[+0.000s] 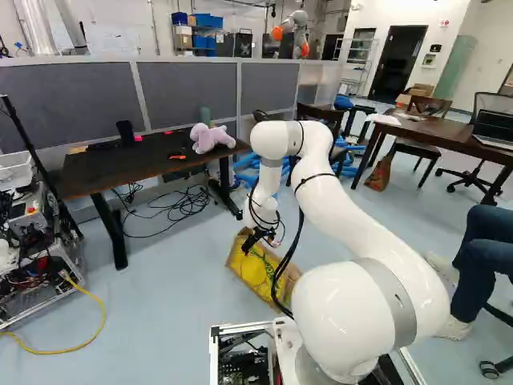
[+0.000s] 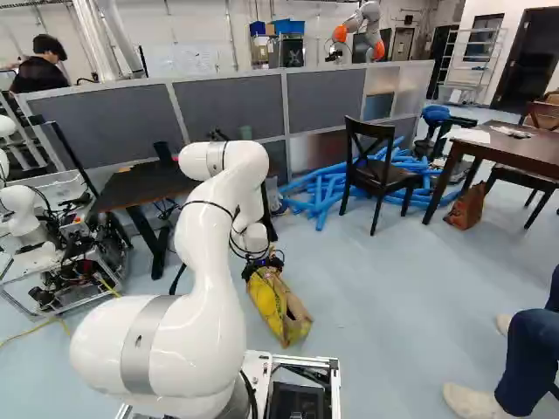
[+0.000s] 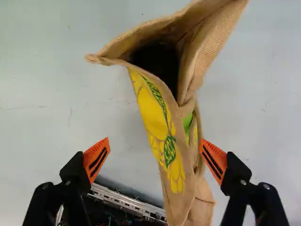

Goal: Pick up the bag on the ground and place it on the table

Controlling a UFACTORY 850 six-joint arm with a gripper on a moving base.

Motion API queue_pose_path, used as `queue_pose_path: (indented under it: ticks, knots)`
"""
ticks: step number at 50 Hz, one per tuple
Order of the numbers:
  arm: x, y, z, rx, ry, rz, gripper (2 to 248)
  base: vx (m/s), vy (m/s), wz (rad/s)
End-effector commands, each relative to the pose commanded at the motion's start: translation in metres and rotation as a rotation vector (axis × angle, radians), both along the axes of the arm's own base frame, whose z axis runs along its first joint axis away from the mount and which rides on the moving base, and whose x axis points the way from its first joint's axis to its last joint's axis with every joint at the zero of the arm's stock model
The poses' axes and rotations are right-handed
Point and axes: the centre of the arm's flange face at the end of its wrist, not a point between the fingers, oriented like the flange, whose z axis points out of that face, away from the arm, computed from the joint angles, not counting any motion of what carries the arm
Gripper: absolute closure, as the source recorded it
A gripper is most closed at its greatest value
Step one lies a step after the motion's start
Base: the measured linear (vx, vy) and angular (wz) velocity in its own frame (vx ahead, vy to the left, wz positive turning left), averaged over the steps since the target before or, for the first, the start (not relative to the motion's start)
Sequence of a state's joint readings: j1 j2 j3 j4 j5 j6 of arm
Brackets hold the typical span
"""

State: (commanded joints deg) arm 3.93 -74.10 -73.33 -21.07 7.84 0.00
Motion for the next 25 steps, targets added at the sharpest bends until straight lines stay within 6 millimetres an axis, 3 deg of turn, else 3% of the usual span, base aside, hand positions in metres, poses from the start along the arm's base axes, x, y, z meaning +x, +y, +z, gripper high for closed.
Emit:
queue_pose_path:
  ticks: [25]
  knots:
    - [0.002, -0.023, -0.038, 0.000, 0.015, -0.021, 3, 0.000, 0.000, 0.000]
